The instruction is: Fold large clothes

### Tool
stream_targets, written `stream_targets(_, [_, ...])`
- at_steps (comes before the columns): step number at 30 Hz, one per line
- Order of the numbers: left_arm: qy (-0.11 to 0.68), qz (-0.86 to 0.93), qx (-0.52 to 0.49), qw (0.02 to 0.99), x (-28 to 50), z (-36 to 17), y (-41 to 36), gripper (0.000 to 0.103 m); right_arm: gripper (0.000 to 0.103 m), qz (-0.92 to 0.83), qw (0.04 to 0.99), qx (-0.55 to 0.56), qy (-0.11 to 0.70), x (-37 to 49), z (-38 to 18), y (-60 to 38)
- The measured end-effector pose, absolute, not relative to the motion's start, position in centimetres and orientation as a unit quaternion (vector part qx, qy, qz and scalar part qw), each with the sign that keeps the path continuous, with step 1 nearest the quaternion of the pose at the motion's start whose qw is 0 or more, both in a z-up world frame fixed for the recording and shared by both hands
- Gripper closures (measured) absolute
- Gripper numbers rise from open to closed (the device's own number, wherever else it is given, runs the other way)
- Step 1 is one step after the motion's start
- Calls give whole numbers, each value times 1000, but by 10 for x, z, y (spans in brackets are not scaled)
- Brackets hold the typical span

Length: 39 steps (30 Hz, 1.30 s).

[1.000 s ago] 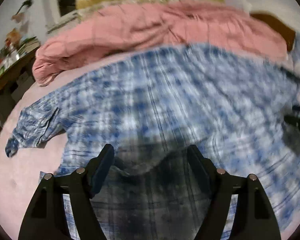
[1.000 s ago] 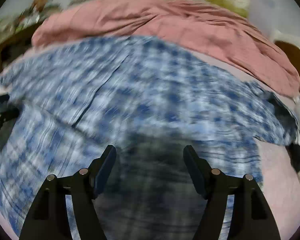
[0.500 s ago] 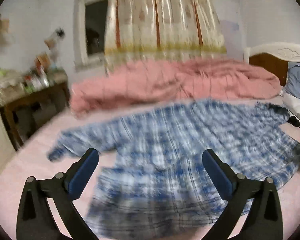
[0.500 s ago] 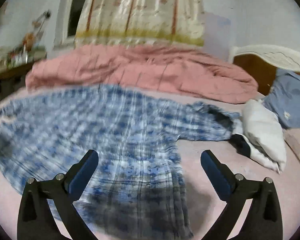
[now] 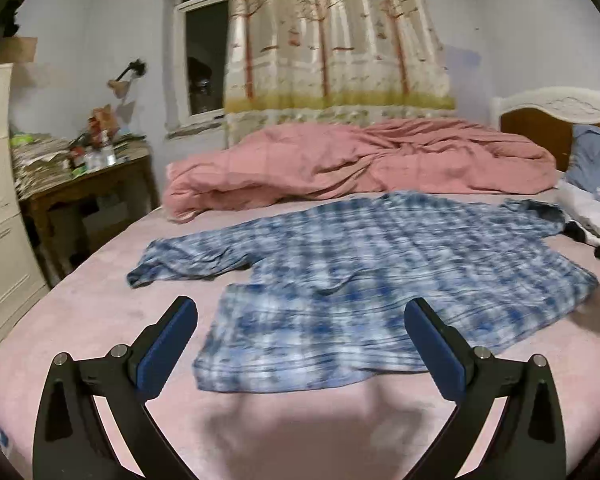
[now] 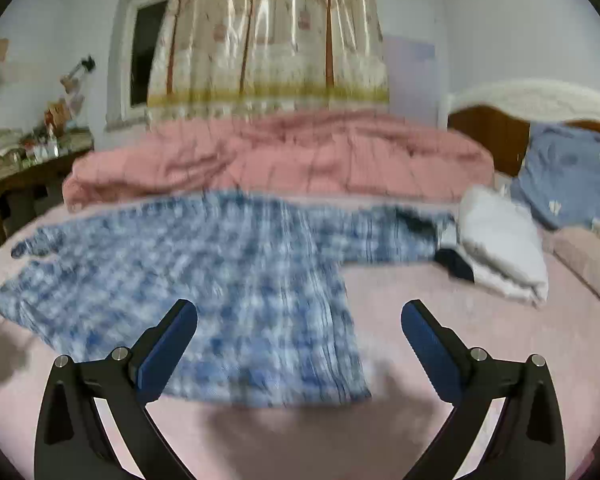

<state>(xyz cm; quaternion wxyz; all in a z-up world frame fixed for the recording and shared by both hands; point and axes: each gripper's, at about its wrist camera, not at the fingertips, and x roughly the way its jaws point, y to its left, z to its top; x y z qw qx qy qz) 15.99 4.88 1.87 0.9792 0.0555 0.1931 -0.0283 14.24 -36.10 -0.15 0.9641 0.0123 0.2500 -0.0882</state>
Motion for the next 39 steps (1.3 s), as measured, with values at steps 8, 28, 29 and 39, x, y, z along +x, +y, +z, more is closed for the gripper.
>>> stream_targets(8, [220,11,42,975,174,0,72,0,23,-86,938,30,333,170,-40,-392])
stream_targets(28, [387,35,-64,919,244,-45,156,5,97,-122,913,33,389,194,-64,-410])
stream_targets(29, [402,28,-76,912,247,-52,157,9,97,-123,912,28,390,196,-65,-409])
stream_targets(39, [426,45,41,903,225,-71,120,53,77,-149,908,6,390,193,-67,-407])
